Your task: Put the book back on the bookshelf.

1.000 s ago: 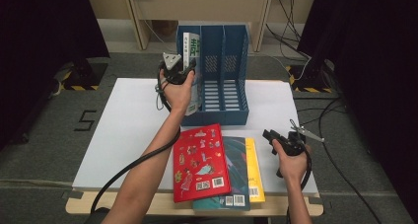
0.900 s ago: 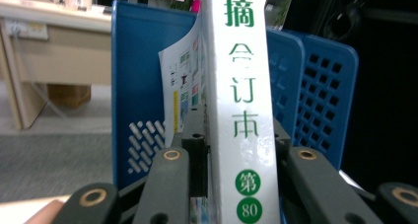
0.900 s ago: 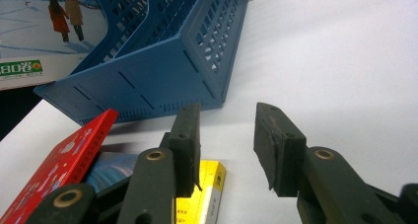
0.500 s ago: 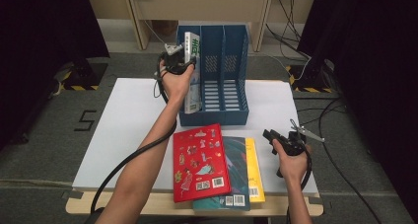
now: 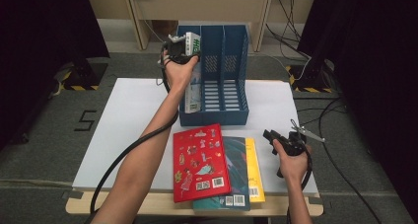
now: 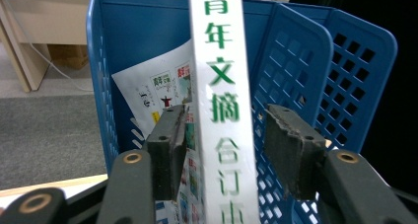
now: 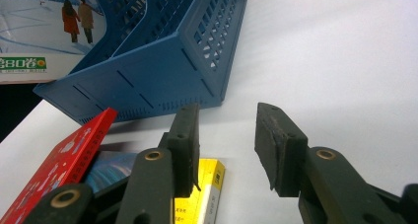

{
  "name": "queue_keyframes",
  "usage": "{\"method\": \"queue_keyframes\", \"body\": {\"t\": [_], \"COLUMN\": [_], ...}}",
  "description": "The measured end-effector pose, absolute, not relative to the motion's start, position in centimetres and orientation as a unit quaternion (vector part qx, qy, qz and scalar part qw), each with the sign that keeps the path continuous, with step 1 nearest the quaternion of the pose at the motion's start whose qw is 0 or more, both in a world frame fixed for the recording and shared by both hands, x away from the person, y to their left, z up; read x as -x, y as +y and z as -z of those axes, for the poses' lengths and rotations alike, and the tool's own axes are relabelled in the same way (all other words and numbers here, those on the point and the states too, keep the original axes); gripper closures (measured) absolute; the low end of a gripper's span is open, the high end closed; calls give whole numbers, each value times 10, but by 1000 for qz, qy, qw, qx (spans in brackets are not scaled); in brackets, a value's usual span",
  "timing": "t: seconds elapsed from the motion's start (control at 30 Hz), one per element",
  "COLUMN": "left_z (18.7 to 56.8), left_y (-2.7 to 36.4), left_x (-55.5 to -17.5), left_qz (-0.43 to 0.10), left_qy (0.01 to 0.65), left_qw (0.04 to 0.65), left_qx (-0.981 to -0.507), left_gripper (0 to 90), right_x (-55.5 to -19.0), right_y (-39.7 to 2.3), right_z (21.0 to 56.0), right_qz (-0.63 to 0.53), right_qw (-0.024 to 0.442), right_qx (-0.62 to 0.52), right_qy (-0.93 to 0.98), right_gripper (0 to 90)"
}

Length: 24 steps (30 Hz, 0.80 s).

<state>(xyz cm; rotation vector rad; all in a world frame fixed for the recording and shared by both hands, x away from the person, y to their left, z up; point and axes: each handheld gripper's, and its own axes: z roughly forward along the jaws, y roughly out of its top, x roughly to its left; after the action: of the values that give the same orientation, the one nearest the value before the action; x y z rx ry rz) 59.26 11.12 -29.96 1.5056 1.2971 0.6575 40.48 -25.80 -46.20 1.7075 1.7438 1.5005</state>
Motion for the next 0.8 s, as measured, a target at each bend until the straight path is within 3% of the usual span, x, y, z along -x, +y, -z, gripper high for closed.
{"method": "queue_keyframes", "body": {"t": [0.17,0.47,0.8], "left_z": [300,302,299], "left_y": [110,105,103], "left_x": [-598,-609,-615], "left_qz": [-269,-257,-245], "left_qy": [544,542,556], "left_qw": [494,474,446], "left_qx": [-623,-645,-657], "left_gripper": [465,611,711], "right_x": [-405,-405,-405], "right_y": [-259,-259,-260], "right_z": [462,462,463], "right_qz": [-519,-520,-517], "right_qw": [140,137,136], "right_qx": [-590,-591,-590], "right_qy": [603,601,605], "right_gripper": [623,622,621]}}
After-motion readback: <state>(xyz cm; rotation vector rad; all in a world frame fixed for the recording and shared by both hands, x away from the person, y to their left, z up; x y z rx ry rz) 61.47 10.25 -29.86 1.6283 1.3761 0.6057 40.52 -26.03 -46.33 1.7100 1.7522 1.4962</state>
